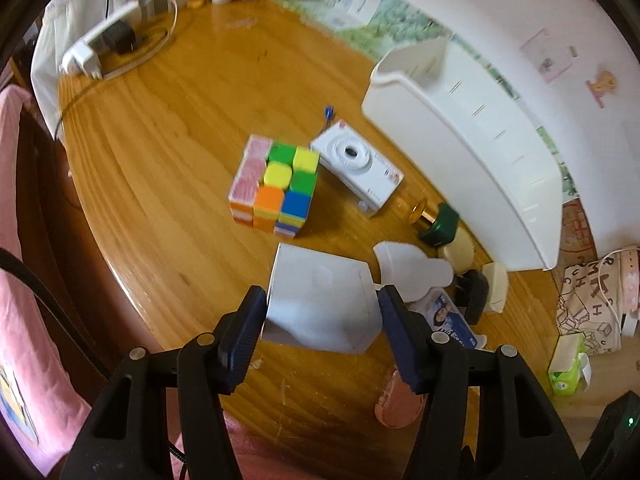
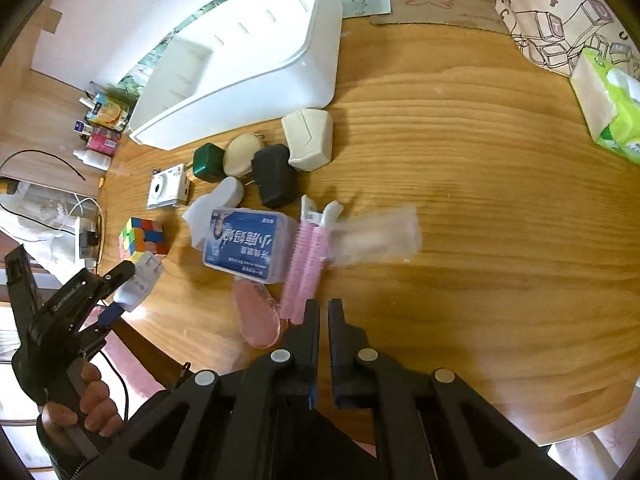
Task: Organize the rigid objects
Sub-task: 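Lift the white charger with left gripper while right gripper lifts the clear box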
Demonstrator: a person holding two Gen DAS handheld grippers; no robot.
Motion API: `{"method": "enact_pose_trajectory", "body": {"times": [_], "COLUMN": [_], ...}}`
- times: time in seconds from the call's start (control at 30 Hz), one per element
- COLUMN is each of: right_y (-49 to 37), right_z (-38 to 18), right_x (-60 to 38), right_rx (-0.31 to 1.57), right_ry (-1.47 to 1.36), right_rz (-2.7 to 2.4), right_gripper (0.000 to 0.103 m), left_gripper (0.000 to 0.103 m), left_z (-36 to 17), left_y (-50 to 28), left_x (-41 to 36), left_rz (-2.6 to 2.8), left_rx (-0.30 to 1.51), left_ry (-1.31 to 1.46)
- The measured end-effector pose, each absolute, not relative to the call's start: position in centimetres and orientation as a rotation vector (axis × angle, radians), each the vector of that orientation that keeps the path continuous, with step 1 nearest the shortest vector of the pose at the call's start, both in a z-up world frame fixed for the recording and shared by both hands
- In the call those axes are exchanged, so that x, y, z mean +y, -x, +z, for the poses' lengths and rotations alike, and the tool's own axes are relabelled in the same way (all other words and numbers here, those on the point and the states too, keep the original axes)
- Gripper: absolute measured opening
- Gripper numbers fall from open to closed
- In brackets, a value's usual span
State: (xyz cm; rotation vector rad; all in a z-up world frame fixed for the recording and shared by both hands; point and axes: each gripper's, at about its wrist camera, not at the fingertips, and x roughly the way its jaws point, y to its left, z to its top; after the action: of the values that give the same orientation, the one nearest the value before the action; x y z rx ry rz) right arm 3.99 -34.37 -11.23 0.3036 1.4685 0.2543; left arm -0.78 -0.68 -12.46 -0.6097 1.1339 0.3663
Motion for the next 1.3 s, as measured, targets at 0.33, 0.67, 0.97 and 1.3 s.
{"method": "enact_pose_trajectory", "body": {"times": [0.33, 0.67, 0.97, 1.3], "right_y": [-4.2, -5.9, -8.5, -10.9], "right_z": [-12.4, -13.8, -16.3, -18.5], "right_x": [-35.8, -36.8, -37.5, -37.3], "right_rx": [1.466, 1.372, 1.34, 1.377], "right_ry": [-0.422, -0.535, -0.741, -0.817], "right_rz": [0.155, 0.04, -0.071, -0.245], "right_gripper": [0.008, 0.053, 0.071, 0.071], "left_gripper": [0.062, 0.062, 0.061, 0.06], "left_z": [-9.4, -8.1, -5.8, -4.3], "left_y": [1.1, 0.6, -0.9, -3.4], "left_x": [0.7, 2.9, 4.4, 5.4], "left_rz": [0.321, 0.226, 0.138, 0.029], "left_rx": [0.998, 0.921, 0.83, 0.769], "left_ry": [0.529, 0.486, 0.402, 0.324]}}
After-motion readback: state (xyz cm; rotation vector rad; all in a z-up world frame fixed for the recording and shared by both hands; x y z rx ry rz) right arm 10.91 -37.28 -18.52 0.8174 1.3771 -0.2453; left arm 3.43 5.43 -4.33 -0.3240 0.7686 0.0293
